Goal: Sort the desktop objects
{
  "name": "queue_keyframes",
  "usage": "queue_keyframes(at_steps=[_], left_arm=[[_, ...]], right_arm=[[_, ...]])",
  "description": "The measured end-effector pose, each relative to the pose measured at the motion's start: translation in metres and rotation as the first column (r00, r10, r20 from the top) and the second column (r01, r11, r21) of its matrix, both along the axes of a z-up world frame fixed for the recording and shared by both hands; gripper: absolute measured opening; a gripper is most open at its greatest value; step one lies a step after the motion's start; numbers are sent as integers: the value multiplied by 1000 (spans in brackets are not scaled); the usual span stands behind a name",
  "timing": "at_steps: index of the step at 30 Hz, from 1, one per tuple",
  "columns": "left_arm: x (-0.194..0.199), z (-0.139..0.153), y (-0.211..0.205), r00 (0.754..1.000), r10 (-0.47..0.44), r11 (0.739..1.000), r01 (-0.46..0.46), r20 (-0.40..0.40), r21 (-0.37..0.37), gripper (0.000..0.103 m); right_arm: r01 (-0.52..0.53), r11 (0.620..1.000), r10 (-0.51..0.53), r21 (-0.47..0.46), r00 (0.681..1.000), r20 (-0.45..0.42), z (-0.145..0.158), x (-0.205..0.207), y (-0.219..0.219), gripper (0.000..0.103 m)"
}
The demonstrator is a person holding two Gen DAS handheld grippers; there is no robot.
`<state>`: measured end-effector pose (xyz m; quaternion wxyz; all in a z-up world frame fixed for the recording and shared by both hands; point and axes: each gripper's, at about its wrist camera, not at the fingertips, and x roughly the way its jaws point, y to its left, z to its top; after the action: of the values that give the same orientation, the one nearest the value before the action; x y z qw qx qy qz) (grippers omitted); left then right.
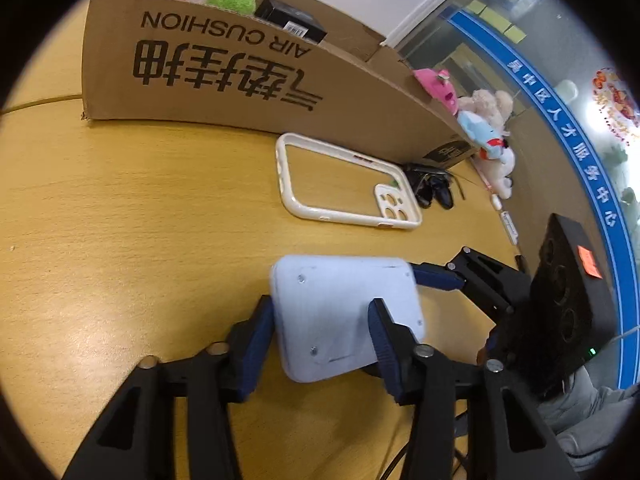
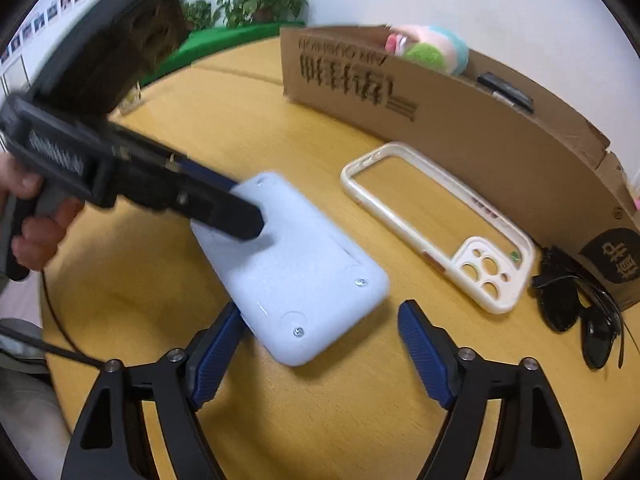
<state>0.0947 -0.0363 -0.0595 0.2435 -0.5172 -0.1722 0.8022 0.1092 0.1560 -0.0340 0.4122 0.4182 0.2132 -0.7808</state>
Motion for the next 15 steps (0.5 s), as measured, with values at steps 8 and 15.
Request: queue_keyframes(at_steps=[8,15], left_arm=[[14,11,4,999,44,999,-45,-13,-23,42],[3,101,14,966,48,998,-58,-256,-32,40]], right_arm=[[7,1000,-8,-18,998,-56,4,17,-3,73],[31,989,-55,-143,984,-171,70,2,4,73]])
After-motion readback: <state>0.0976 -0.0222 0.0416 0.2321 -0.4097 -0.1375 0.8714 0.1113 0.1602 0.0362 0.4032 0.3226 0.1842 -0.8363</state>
